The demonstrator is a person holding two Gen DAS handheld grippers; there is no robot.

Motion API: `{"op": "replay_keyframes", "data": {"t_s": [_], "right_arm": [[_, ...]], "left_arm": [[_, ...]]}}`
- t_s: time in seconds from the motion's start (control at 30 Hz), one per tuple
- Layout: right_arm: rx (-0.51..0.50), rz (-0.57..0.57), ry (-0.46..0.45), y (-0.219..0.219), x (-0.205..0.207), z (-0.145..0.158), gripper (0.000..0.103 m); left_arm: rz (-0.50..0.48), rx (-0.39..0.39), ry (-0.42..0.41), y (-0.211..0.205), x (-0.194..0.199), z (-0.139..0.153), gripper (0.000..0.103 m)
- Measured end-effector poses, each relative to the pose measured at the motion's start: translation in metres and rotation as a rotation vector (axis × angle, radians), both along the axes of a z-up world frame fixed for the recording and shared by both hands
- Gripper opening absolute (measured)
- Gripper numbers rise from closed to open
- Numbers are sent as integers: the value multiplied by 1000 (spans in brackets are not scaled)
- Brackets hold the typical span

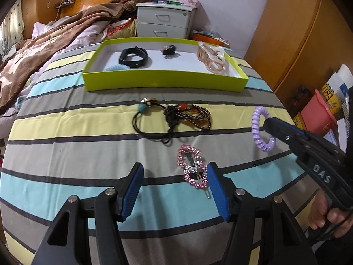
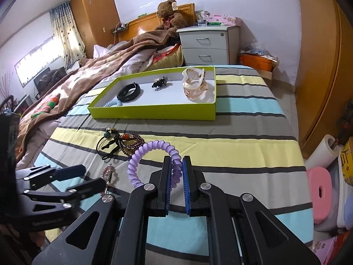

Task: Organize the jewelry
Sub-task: 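Grasp the purple coil tie with the right tool while the left tool grasps the pink sparkly hair clip, then carry the pink hair clip and purple coil tie into the green box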

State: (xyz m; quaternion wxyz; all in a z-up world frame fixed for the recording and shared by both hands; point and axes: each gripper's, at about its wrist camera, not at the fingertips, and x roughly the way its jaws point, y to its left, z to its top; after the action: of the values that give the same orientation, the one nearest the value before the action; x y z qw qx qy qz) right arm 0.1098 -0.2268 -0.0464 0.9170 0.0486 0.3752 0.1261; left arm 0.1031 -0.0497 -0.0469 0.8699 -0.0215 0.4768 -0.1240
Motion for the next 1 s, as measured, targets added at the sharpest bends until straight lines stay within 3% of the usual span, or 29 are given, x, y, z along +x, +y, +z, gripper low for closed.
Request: {"op": "replay_keyframes", "data": {"t_s": [0.4,0.47,0.73,1.0], "right_arm": [[10,4,-7,-1,-2,0,10],[12,3,-9,-1,-2,0,10],[11,1,-8,-1,-3,0,10],[7,-5,-8,-2,-3,0,10]], "left_arm": [[9,57,-14,-15,2,-5,57],[5,49,-22,-16,2,-4,46],[-40,27,-31,-23,1,-3,21],[-50,13,-38,-24,-1,-2,13]]}}
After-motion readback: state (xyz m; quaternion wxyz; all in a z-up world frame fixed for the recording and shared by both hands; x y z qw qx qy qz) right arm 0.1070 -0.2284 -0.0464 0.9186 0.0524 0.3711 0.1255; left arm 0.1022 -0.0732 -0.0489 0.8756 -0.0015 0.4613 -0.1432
